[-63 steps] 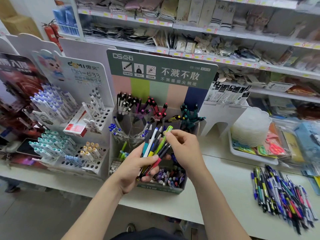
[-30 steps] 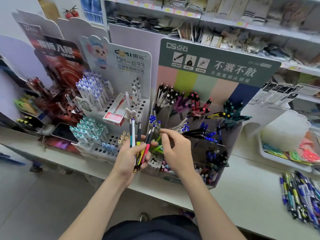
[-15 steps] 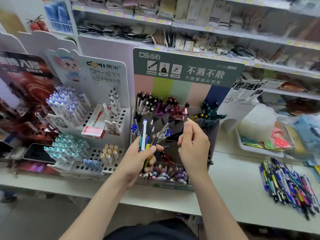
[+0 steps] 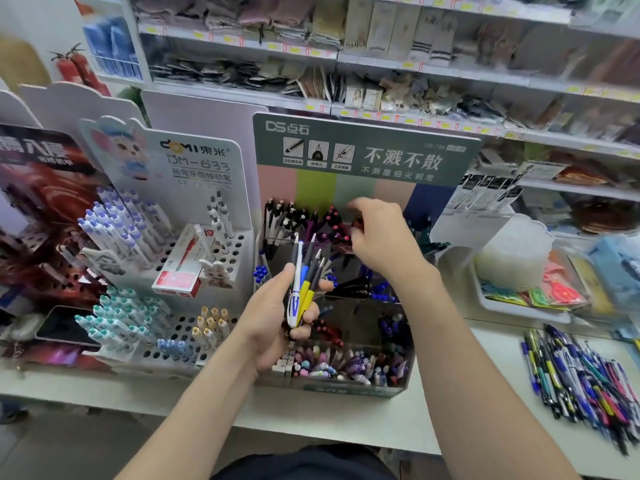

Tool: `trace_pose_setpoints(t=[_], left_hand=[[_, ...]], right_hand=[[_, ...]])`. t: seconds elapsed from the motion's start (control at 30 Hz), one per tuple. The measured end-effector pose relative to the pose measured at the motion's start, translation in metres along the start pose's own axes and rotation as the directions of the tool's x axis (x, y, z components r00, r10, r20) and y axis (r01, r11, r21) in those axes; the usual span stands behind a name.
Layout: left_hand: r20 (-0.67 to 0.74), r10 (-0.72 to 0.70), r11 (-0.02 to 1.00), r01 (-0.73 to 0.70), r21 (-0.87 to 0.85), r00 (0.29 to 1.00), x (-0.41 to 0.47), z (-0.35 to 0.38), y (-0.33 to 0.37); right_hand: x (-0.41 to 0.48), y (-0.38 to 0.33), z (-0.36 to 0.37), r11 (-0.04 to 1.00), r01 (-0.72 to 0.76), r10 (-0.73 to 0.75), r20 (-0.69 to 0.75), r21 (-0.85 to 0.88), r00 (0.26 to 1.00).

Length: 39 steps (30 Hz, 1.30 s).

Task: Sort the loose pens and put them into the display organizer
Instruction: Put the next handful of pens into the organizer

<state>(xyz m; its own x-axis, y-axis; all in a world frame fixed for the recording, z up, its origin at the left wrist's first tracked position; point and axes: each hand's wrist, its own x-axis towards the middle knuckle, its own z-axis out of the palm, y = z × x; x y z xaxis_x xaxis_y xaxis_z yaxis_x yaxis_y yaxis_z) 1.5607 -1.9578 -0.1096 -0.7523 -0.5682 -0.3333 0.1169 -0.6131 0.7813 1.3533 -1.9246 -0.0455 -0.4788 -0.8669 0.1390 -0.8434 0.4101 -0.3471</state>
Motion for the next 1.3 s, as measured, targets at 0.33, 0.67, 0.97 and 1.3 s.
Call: trace_pose_setpoints(t=[0.33, 0.67, 0.97, 1.3], left_hand=[[-0.015, 0.125, 0.981, -0.122, 0.153, 0.992, 0.003, 0.008, 0.005], [-0.025, 0.221, 0.872, -0.186, 0.453, 0.975, 0.01, 0.025, -0.012], [-0.032, 0.244, 0.853, -0.198, 0.484, 0.969, 0.015, 0.049, -0.023], [-0.063, 0.134, 0.933, -0.104, 0.343, 0.989, 0.023, 0.049, -0.018]], right_hand=[[-0.069, -0.014, 0.038, 0.918, 0.119, 0.161, -0.629, 0.378, 0.76], [-0.11, -0.029, 0.046, 0.515, -0.252, 0.319, 0.09, 0.819, 0.944], [-0.089, 0.012, 0.006, 0.856, -0.141, 0.315, -0.285, 0.497, 0.905], [-0.014, 0.018, -0.069, 0.945, -0.147, 0.204, 0.173, -0.292, 0.964]])
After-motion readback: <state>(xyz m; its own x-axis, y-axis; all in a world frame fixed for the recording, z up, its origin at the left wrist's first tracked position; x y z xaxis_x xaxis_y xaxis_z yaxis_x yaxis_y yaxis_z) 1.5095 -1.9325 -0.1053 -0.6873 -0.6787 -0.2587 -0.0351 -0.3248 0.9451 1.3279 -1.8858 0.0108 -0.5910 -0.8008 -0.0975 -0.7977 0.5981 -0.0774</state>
